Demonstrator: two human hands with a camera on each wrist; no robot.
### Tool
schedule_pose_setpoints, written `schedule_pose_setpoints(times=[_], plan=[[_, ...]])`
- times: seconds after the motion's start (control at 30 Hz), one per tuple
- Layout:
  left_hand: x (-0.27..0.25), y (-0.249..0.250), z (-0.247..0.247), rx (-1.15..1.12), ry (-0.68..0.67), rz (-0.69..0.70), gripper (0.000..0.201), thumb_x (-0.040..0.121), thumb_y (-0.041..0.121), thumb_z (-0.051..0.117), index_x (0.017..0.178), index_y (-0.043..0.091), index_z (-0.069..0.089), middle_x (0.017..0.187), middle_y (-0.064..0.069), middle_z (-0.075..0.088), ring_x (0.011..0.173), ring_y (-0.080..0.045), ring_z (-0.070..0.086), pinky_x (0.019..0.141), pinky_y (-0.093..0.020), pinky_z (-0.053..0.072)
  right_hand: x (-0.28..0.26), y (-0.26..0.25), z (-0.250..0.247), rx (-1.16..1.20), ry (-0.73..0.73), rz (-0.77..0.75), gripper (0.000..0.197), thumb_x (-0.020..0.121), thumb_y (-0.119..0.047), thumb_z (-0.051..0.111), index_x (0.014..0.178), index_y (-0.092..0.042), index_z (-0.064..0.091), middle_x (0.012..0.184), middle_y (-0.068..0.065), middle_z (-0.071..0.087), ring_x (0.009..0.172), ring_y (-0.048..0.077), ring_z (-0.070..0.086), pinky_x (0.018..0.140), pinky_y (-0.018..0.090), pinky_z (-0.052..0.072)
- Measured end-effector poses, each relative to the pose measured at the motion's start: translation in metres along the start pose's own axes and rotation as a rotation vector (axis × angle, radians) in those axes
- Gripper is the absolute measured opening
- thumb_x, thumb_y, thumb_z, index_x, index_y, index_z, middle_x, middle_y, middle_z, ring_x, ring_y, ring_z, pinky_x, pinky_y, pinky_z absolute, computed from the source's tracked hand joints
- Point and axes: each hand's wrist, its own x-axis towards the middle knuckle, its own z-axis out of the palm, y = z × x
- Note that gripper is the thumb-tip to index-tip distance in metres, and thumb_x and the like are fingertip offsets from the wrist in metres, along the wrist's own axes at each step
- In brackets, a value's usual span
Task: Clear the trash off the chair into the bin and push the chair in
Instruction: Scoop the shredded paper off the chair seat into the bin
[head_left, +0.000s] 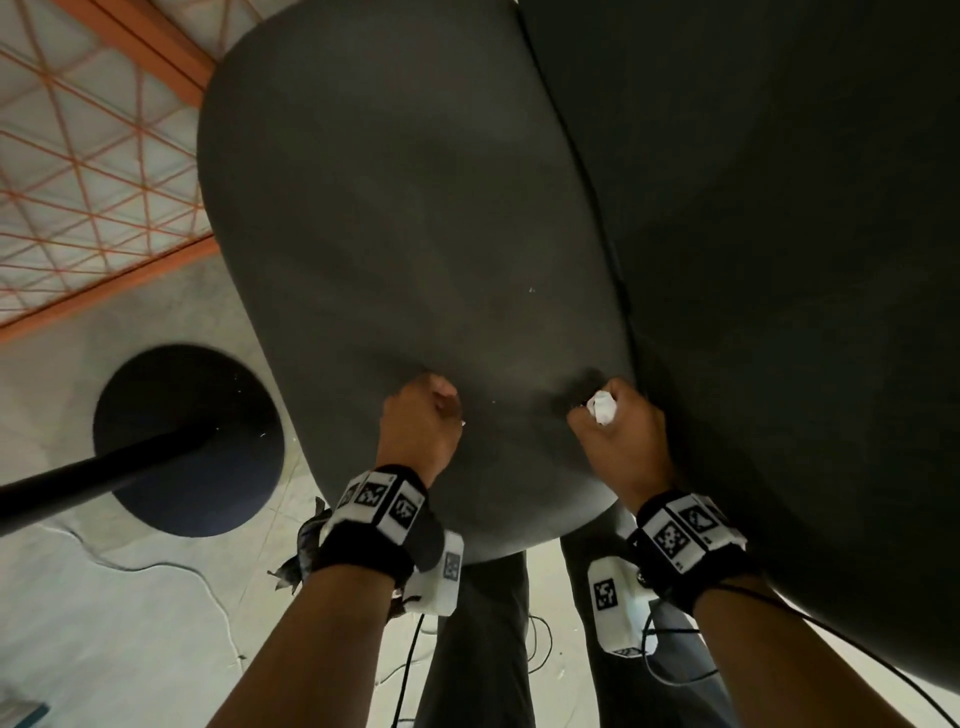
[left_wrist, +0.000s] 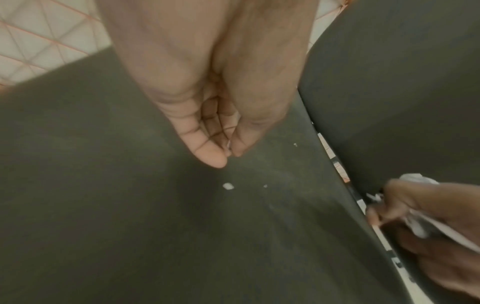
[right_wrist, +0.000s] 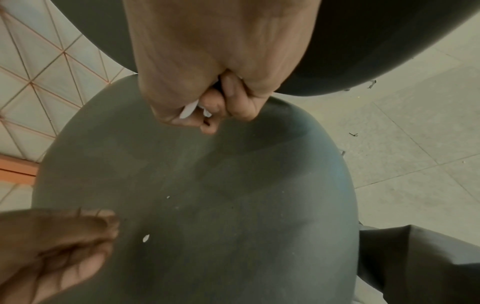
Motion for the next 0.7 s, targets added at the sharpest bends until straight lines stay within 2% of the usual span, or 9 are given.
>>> schedule_pose_setpoints(times=[0.1, 0.17, 0.23, 0.33, 0.47, 0.57, 0.7], plan=[[-0.017, -0.017, 0.000, 0.005, -0.026, -0.020, 0.015, 0.090, 0.016, 0.058, 0.094, 0.021, 0.071, 0.094, -0.004, 0.076, 0.091, -0.025, 0.071, 0.081, -0.027, 0.050, -0.002, -0.002, 0.004, 0.044, -0.015, -0.010, 0.016, 0.076, -0.012, 0.073, 0.078, -0.008, 0.058, 0.064, -0.002, 0.060, 0.056, 0.010, 0.057, 0.050, 0.010, 0.045], [-0.024, -0.022, 0.006, 0.028, -0.040, -0.019, 0.015, 0.092, 0.018, 0.057, 0.095, 0.023, 0.071, 0.094, -0.003, 0.076, 0.091, -0.023, 0.071, 0.078, -0.024, 0.047, -0.004, -0.002, 0.008, 0.087, -0.037, 0.001, 0.015, 0.076, -0.010, 0.073, 0.078, -0.008, 0.058, 0.066, 0.002, 0.062, 0.057, 0.014, 0.058, 0.054, 0.020, 0.049], [-0.026, -0.021, 0.013, 0.019, -0.017, -0.018, 0.014, 0.092, 0.019, 0.057, 0.096, 0.023, 0.071, 0.095, -0.003, 0.076, 0.090, -0.023, 0.071, 0.080, -0.027, 0.051, -0.006, -0.002, 0.011, 0.099, -0.059, 0.004, 0.015, 0.076, -0.010, 0.073, 0.077, -0.010, 0.058, 0.066, 0.003, 0.061, 0.058, 0.014, 0.057, 0.056, 0.024, 0.046], [-0.022, -0.014, 0.020, 0.039, 0.036, -0.004, 0.012, 0.092, 0.023, 0.057, 0.093, 0.021, 0.069, 0.095, -0.005, 0.075, 0.093, -0.029, 0.069, 0.086, -0.037, 0.054, -0.008, -0.004, 0.015, 0.092, -0.094, 0.010, 0.016, 0.078, -0.010, 0.072, 0.076, -0.014, 0.057, 0.066, 0.000, 0.061, 0.058, 0.013, 0.057, 0.057, 0.020, 0.043], [-0.018, -0.009, 0.024, 0.172, 0.032, 0.096, 0.013, 0.094, 0.018, 0.053, 0.096, 0.015, 0.066, 0.099, -0.008, 0.070, 0.092, -0.029, 0.068, 0.081, -0.036, 0.053, -0.008, -0.006, 0.018, 0.023, -0.108, -0.013, 0.014, 0.079, -0.013, 0.072, 0.081, -0.009, 0.059, 0.070, 0.007, 0.064, 0.064, 0.020, 0.061, 0.060, 0.024, 0.049], [-0.019, -0.009, 0.021, 0.221, -0.035, 0.141, 0.010, 0.091, 0.015, 0.054, 0.097, 0.013, 0.062, 0.102, -0.011, 0.066, 0.091, -0.033, 0.067, 0.079, -0.038, 0.052, -0.011, -0.015, 0.023, -0.016, -0.140, -0.007, 0.013, 0.079, -0.013, 0.071, 0.082, -0.008, 0.059, 0.070, 0.006, 0.063, 0.063, 0.017, 0.058, 0.059, 0.022, 0.045], [-0.018, -0.011, 0.009, 0.076, -0.155, 0.069, 0.017, 0.085, 0.011, 0.060, 0.100, 0.014, 0.066, 0.110, -0.011, 0.068, 0.103, -0.032, 0.064, 0.090, -0.037, 0.051, -0.017, -0.031, 0.030, -0.139, -0.222, -0.031, 0.012, 0.079, -0.014, 0.070, 0.079, -0.008, 0.059, 0.066, 0.003, 0.061, 0.059, 0.010, 0.054, 0.055, 0.019, 0.042]])
